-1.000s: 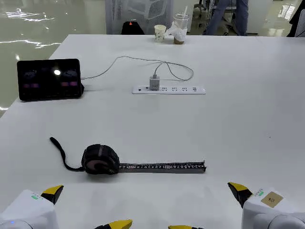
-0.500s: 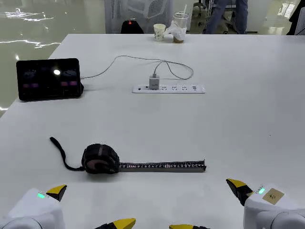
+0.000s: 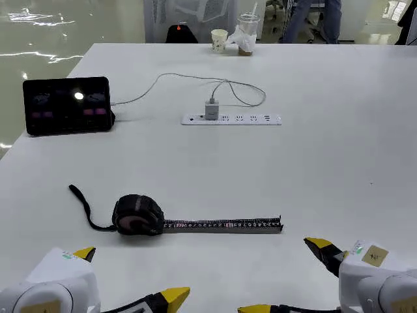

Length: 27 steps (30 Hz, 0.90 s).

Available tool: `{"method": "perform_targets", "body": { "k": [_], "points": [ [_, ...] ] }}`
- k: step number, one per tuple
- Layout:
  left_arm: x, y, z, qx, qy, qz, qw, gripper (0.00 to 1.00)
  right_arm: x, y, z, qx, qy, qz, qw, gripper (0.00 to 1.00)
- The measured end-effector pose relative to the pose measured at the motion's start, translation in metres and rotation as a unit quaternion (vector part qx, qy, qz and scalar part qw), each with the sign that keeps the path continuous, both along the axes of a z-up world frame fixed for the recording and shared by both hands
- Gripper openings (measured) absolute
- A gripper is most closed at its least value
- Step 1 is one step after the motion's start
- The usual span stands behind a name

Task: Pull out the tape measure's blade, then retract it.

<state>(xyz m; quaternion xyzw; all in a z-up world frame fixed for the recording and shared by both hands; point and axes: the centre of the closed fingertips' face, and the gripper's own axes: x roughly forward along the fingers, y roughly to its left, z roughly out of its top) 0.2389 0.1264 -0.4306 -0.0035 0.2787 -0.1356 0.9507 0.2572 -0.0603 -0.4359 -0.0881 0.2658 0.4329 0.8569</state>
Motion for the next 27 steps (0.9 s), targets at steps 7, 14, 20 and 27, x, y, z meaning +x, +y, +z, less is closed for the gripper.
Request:
{"method": "perform_targets", "body": {
  "k": [7, 14, 20, 27],
  "points": [
    [0.008, 0.005, -0.001, -0.003, -0.001, 0.015, 0.9999, 0.99, 0.007, -0.005, -0.005, -0.007, 0.003, 0.015, 0.9998, 0.94],
    [0.014, 0.005, -0.003, -0.001, -0.002, 0.020, 0.9998, 0.99, 0.015, -0.009, -0.009, -0.009, 0.012, 0.036, 0.9993, 0.89],
    [0.019, 0.005, -0.006, -0.002, 0.001, 0.024, 0.9997, 0.99, 0.022, -0.014, -0.012, -0.011, 0.015, 0.047, 0.9987, 0.85],
    [0.034, 0.011, -0.007, -0.002, -0.003, 0.039, 0.9992, 0.99, 0.027, -0.016, -0.016, -0.015, 0.016, 0.068, 0.9975, 0.82]
  ]
}}
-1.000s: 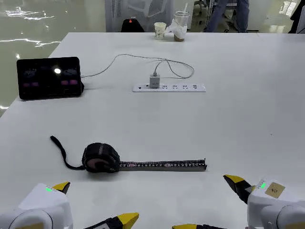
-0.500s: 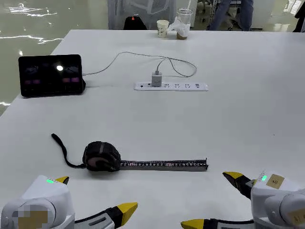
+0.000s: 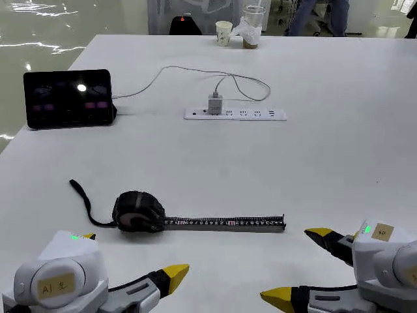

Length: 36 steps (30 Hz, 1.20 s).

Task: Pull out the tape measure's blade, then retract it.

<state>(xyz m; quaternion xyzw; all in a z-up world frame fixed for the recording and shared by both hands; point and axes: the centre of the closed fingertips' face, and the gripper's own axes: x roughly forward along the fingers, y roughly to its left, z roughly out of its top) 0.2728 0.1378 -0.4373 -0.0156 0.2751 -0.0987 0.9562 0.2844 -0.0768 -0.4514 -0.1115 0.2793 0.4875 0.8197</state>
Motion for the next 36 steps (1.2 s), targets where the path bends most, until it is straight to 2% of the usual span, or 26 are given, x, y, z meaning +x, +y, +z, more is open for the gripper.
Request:
{"method": "perform_targets", "body": {
  "k": [7, 19, 36],
  "points": [
    [0.014, 0.005, 0.001, 0.001, -0.007, 0.013, 0.9999, 0.99, 0.006, 0.000, -0.003, -0.006, -0.006, 0.027, 0.9996, 0.78],
    [0.032, 0.015, -0.003, -0.002, -0.003, 0.030, 0.9995, 0.99, 0.022, -0.009, -0.008, -0.030, -0.010, 0.068, 0.9972, 0.69],
    [0.049, 0.020, -0.008, -0.003, -0.001, 0.044, 0.9990, 0.99, 0.044, -0.016, -0.010, -0.063, -0.025, 0.127, 0.9895, 0.59]
  ]
}}
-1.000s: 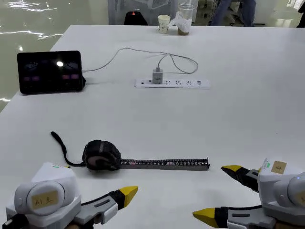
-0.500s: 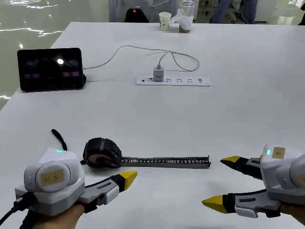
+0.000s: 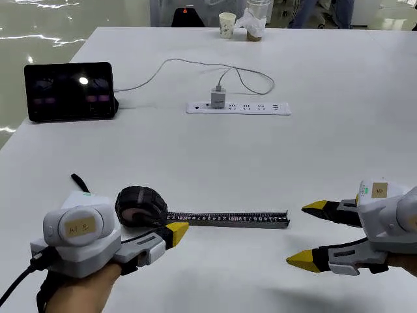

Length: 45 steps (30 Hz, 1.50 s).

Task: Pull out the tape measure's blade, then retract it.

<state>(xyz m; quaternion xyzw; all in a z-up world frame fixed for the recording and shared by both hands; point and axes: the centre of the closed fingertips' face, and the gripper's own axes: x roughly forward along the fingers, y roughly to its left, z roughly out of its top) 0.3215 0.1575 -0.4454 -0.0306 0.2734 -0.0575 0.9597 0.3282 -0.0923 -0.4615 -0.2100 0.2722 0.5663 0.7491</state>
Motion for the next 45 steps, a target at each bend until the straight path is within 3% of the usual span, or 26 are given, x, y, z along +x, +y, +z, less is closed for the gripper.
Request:
{"method": "perform_targets", "body": {
  "k": [27, 45],
  "points": [
    [0.029, 0.016, -0.009, -0.013, 0.006, 0.032, 0.9994, 0.97, 0.038, -0.003, -0.012, -0.047, -0.018, 0.070, 0.9963, 0.43],
    [0.039, 0.022, -0.018, -0.020, 0.021, 0.049, 0.9984, 0.91, 0.055, 0.004, -0.029, -0.082, -0.013, 0.125, 0.9887, 0.36]
  ]
}}
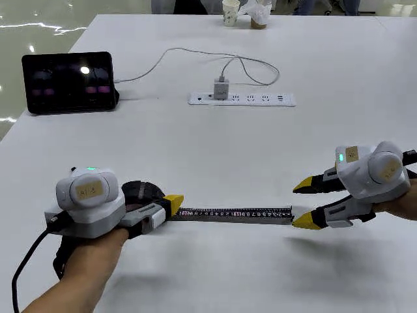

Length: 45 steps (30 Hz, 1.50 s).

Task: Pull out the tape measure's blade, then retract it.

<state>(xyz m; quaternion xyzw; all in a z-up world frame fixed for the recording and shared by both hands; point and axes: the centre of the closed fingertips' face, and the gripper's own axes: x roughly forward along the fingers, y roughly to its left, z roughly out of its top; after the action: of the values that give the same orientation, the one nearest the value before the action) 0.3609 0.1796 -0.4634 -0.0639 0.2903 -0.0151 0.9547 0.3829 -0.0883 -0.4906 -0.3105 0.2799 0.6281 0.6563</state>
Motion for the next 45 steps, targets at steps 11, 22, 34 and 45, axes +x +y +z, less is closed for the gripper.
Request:
{"method": "perform_targets", "body": {
  "k": [11, 22, 34, 45],
  "points": [
    [0.002, 0.003, -0.009, -0.006, 0.019, 0.018, 0.9996, 0.84, -0.007, 0.005, -0.013, -0.031, 0.007, 0.040, 0.9987, 0.27],
    [-0.001, 0.000, -0.024, -0.021, 0.044, 0.032, 0.9983, 0.79, -0.007, 0.002, -0.024, -0.047, 0.006, 0.061, 0.9970, 0.19],
    [0.001, 0.001, -0.033, -0.029, 0.054, 0.038, 0.9974, 0.72, -0.004, 0.002, -0.026, -0.050, -0.003, 0.064, 0.9966, 0.13],
    [0.002, 0.001, -0.037, -0.028, 0.059, 0.044, 0.9969, 0.67, -0.005, 0.003, -0.026, -0.046, -0.002, 0.068, 0.9966, 0.12]
  ]
}}
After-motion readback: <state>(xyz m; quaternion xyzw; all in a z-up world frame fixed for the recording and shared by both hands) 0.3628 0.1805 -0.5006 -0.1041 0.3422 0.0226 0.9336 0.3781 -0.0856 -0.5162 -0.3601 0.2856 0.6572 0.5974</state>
